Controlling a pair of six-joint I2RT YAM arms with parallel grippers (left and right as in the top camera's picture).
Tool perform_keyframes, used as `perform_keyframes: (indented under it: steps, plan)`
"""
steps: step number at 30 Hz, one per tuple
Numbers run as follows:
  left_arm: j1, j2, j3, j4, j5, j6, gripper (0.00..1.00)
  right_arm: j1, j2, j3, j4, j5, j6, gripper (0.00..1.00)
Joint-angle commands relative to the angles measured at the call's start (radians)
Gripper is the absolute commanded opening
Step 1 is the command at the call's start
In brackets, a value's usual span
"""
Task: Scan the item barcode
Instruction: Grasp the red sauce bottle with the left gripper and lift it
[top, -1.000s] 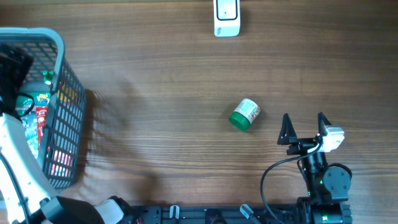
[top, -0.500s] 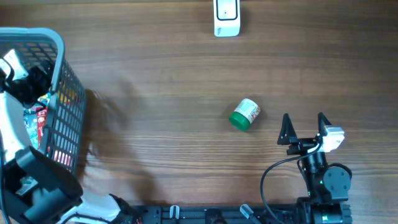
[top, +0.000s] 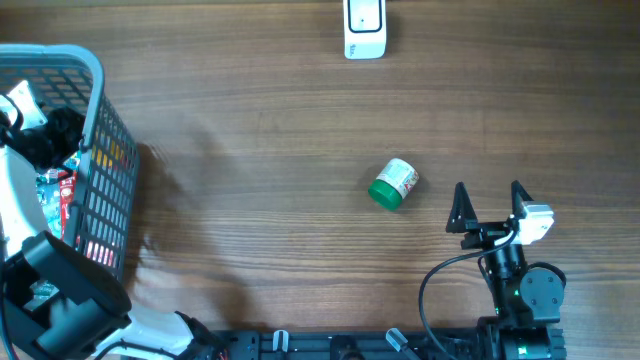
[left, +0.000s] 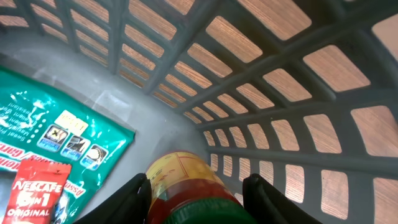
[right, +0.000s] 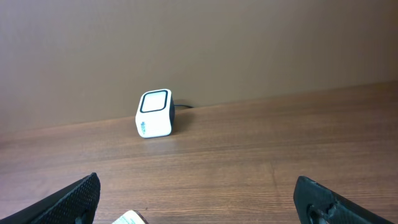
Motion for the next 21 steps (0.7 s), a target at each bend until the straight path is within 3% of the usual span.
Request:
perform_keyframes:
  steps: [1,17,21]
  plan:
    - [-0.002,-0.108,0.06,-0.016,0.028,-0.011,0.49,0.005,-0.007,-0.001,0.002,-0.016,-0.018,1.0]
    - [-0.002,-0.656,0.117,0.077,0.025,-0.061,0.54,0.005,-0.007,-0.001,0.002,-0.016,-0.018,1.0]
    - [-0.002,-0.652,0.117,0.019,-0.132,-0.064,0.56,0.005,-0.007,-0.001,0.002,-0.016,-0.018,1.0]
